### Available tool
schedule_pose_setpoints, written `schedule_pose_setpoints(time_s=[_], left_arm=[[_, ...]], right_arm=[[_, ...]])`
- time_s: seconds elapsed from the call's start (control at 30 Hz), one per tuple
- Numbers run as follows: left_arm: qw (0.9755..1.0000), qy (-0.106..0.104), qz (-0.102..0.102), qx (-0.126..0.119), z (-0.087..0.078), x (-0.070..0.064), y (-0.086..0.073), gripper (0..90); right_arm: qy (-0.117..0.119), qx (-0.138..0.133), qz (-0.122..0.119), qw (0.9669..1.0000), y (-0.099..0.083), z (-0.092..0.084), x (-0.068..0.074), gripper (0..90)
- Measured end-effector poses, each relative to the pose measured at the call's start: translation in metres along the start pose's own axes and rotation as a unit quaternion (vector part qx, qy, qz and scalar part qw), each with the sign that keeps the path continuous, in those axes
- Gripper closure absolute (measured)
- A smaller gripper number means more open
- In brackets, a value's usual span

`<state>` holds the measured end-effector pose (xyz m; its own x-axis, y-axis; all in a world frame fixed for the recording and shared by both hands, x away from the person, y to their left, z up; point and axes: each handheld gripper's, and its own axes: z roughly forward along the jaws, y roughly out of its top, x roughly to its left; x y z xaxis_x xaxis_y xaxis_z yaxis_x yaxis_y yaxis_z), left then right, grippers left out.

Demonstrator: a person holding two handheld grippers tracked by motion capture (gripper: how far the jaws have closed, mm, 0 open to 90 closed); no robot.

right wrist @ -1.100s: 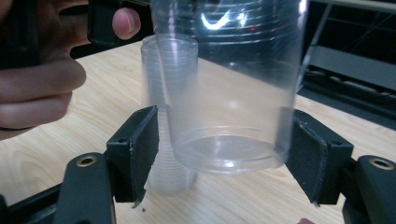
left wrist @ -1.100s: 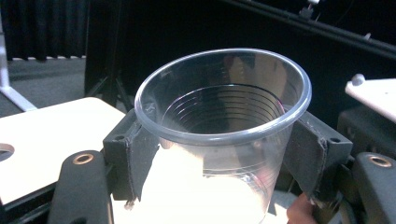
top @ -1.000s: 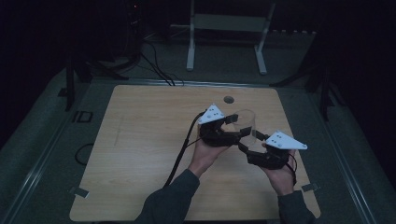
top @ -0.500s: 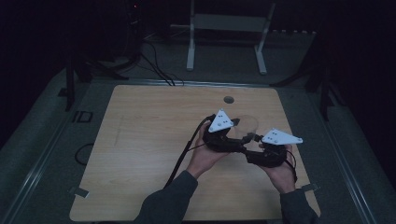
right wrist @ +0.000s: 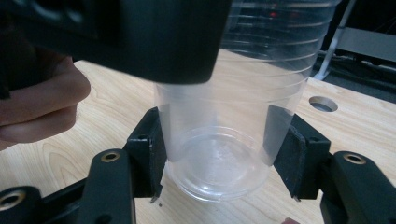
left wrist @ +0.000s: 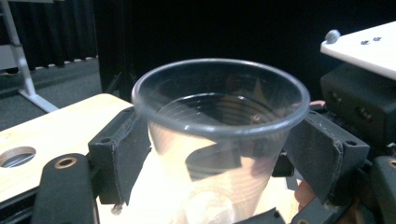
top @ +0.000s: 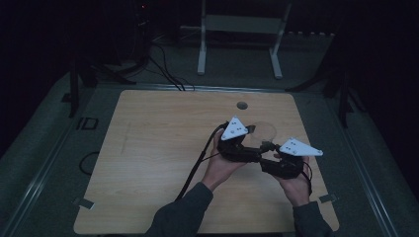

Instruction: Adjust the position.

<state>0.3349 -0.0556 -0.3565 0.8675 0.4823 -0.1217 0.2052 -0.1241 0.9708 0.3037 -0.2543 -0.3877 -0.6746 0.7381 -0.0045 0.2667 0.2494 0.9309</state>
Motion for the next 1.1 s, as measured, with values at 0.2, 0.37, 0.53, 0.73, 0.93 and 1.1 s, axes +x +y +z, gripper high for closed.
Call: schedule_pose_setpoints(time_s=[0.2,0.37,0.53,0.73,0.93,1.1], left_arm=[[1.0000,0.001,-0.007,-0.003,0.002,0.000,-0.001,21.6],[1.0000,0.004,-0.003,-0.008,0.001,-0.002,-0.002,26.5],[1.0000,0.004,0.001,-0.007,0.002,-0.002,-0.004,28.0],[0.9998,0.013,0.011,-0.005,0.001,-0.003,-0.005,28.5],[0.9996,0.023,0.015,-0.004,0.001,-0.002,-0.006,28.6],[0.9994,0.030,0.017,-0.004,-0.001,-0.001,-0.008,28.8]], right_arm=[[0.004,0.001,-0.001,1.0000,-0.003,0.002,0.003,41.4],[0.006,0.000,0.000,1.0000,-0.003,0.001,0.003,41.3],[0.007,0.006,-0.001,1.0000,-0.005,0.002,0.002,38.3],[-0.002,0.012,0.002,0.9999,-0.009,0.002,0.000,30.8],[-0.017,0.009,0.012,0.9997,-0.016,-0.002,-0.002,26.7],[-0.018,0.007,0.018,0.9997,-0.022,-0.007,-0.002,25.6]])
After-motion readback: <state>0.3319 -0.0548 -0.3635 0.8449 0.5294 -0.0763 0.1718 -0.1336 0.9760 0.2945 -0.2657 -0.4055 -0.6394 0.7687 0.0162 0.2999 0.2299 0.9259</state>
